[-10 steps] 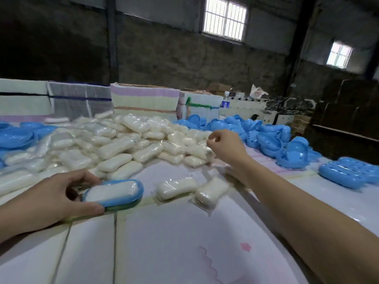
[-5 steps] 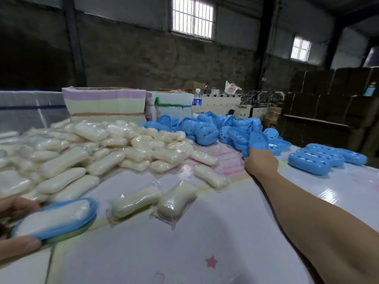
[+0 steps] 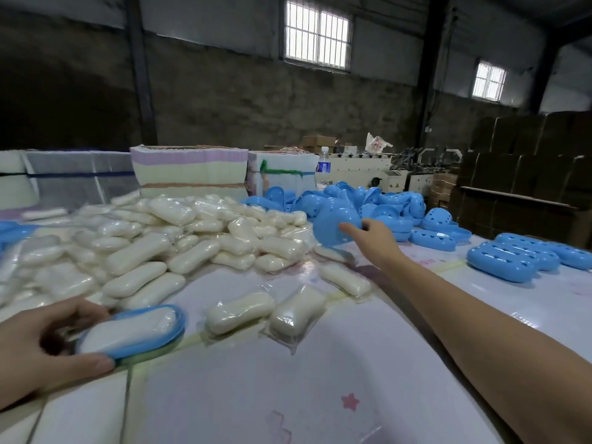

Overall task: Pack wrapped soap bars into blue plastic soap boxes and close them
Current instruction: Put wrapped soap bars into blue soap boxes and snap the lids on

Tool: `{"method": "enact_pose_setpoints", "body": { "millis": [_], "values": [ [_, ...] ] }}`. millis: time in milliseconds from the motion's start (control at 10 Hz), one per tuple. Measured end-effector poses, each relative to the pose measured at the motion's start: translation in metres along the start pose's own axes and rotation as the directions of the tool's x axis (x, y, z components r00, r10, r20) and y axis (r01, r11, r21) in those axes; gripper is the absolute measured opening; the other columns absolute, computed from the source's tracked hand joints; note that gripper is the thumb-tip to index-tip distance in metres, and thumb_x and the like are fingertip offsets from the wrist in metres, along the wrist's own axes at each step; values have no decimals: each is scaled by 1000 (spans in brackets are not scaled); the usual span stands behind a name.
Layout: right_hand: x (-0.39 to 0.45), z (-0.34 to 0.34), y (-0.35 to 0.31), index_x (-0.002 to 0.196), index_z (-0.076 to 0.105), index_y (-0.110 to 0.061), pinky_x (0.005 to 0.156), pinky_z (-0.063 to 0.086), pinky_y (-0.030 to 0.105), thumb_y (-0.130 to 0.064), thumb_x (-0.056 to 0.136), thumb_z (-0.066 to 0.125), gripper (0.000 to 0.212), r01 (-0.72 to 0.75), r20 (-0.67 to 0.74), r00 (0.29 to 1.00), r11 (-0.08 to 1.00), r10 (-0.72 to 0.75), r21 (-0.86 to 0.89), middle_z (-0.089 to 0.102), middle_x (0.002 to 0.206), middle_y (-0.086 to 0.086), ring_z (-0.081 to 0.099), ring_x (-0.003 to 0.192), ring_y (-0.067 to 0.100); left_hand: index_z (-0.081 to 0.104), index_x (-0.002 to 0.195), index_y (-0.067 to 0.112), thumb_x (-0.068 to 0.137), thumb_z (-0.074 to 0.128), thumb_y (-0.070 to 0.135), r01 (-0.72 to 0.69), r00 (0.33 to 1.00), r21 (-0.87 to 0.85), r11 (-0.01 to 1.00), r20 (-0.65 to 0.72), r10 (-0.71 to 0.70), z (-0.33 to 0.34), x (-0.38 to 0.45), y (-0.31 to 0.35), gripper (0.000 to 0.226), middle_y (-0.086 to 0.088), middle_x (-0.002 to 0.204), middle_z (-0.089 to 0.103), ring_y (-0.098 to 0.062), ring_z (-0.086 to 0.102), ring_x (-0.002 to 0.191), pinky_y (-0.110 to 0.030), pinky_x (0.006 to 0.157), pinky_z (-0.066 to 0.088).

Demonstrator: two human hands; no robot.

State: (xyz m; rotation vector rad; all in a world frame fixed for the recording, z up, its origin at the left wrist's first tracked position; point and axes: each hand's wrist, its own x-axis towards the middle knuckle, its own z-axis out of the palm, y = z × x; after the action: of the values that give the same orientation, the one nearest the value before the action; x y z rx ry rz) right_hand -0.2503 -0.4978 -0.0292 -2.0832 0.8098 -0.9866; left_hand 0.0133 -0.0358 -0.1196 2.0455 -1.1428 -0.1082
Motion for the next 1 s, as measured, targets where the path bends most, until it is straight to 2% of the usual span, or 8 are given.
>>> {"method": "enact_pose_setpoints", "body": {
  "millis": [100,200,400,500,600,700,800,1000],
  "values": [
    [-3,5,-18,72,56,-10,55,29,28,-47,84,62,40,-17,-24,1000,997,19,79,45,65,-1,39,59,14,70,114,27,44,90,70,99,995,70,993,-31,-97,-14,-3,18,85,8,92,77,-14,74,71,-20,53,56],
    [-12,18,-48,80,57,-12,51,28,29,-51,82,62,39,-119,90,991,961,100,250,41,60,-1,34,53,13,68,116,31,39,88,77,42,998,75,996,-40,-39,-9,-1,29,91,12,89,77,-9,71,66,-17,50,52],
    [-48,60,-125,75,43,-20,42,24,22,-55,82,64,41,-340,499,858,863,122,373,30,46,-8,28,42,9,68,110,46,31,82,84,22,999,72,997,-50,-18,-11,-12,71,89,17,90,76,-12,70,69,-24,61,55],
    [-74,83,-158,77,41,-21,42,16,22,-55,83,64,41,-406,647,757,841,89,358,28,48,-6,22,42,10,69,101,47,34,87,69,30,999,32,999,-35,-29,-10,-15,87,73,16,91,76,-16,70,74,-28,73,56],
    [-104,108,-172,83,47,-21,40,17,21,-56,83,63,38,-377,711,703,859,21,348,28,49,-6,21,43,10,73,96,36,46,99,46,55,997,-12,998,-45,-55,-7,-17,92,57,20,90,75,-5,67,72,-16,69,52],
    [-128,124,-167,80,46,-19,43,17,23,-58,82,61,41,-198,624,780,929,-44,314,28,52,-4,21,44,12,67,103,32,57,98,23,74,995,-55,996,-59,-77,-5,-18,93,56,29,93,73,9,64,71,-8,67,48],
    [-136,127,-163,75,39,-19,48,18,26,-62,80,56,47,-34,520,850,975,-88,221,26,58,-2,21,47,15,59,110,41,56,99,29,78,996,-103,992,-34,-82,-7,-20,94,68,30,95,71,9,62,65,-6,61,45],
    [-139,130,-166,63,40,-17,49,24,28,-61,84,55,51,88,470,874,991,-124,96,32,50,-5,26,42,12,40,111,67,42,84,66,75,997,-80,994,-4,-75,-12,-25,102,82,42,99,63,14,62,77,-2,64,43]
  ]
}}
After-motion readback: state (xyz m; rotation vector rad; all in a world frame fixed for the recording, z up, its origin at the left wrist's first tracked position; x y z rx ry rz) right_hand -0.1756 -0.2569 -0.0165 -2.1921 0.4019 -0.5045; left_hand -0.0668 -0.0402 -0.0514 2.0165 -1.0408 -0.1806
